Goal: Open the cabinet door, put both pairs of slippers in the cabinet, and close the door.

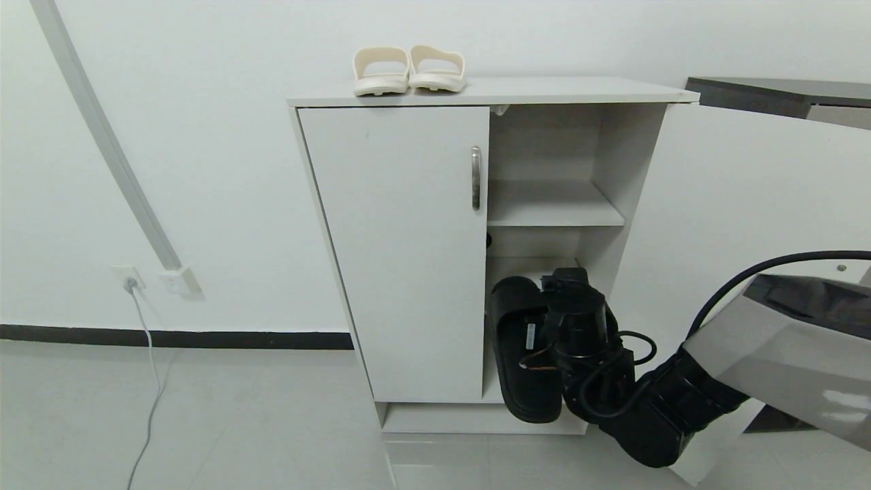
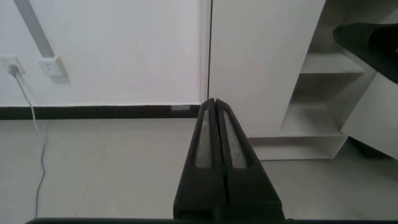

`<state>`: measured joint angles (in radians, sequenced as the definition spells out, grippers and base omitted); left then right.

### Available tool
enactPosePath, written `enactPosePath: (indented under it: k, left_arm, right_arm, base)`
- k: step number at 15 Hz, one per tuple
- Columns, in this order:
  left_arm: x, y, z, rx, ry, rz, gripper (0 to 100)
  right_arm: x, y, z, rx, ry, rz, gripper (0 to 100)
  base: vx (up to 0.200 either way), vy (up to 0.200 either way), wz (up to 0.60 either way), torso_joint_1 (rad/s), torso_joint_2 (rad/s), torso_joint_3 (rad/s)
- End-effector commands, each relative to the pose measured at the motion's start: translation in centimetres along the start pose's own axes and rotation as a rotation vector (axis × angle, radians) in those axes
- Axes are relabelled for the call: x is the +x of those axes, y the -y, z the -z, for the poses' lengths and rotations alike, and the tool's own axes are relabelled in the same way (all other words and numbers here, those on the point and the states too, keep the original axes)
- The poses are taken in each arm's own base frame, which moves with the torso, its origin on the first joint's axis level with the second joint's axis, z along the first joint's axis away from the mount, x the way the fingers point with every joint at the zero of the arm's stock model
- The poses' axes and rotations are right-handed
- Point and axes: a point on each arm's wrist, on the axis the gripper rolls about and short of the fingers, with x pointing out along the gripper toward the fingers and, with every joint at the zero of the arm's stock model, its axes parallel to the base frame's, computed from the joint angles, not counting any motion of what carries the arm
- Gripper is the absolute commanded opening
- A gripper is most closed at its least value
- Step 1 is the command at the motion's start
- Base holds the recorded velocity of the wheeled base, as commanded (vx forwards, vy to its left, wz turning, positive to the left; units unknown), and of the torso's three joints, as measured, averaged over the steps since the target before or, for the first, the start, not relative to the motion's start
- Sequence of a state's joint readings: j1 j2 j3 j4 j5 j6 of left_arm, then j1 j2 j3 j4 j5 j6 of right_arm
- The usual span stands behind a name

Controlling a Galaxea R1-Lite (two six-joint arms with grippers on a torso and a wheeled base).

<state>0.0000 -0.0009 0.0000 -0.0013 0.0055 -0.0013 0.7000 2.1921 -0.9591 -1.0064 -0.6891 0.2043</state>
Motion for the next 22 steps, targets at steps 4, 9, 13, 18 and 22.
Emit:
enactPosePath:
  k: [4,9,13,18,22]
  left_arm:
    - [0.0,0.0,0.0,-0.002,-0.001,-0.001,0]
    - [0.0,0.0,0.0,0.0,-0.001,-0.001,0]
    - [0.0,0.0,0.0,0.001,-0.001,-0.001,0]
    - [0.0,0.0,0.0,0.0,-0.001,-0.001,0]
    - [0.0,0.0,0.0,0.0,-0.002,-0.001,0]
  right_arm:
    - [0.5,-0.3,1.0,-0.009,-0.013,0.006,0]
    - [0.5,-0.3,1.2,-0.014,-0.018,0.006,0]
    - [0.2,-0.8,1.6,-0.02,-0.023,-0.009,0]
    - [0.1,-0.8,2.1,-0.032,-0.037,-0.012,0]
    - [0.3,-1.0,2.9,-0.039,-0.045,-0.015,0]
  base:
    - [0.0,-0.2,0.0,0.002,0.0,0.002]
    - [0.0,-0.08,0.0,0.001,0.0,0.001]
    - [0.0,0.0,0.0,0.0,0.0,0.0]
    - [0.0,0.0,0.0,0.0,0.0,0.0]
    - [0.0,0.0,0.0,0.0,0.0,0.0]
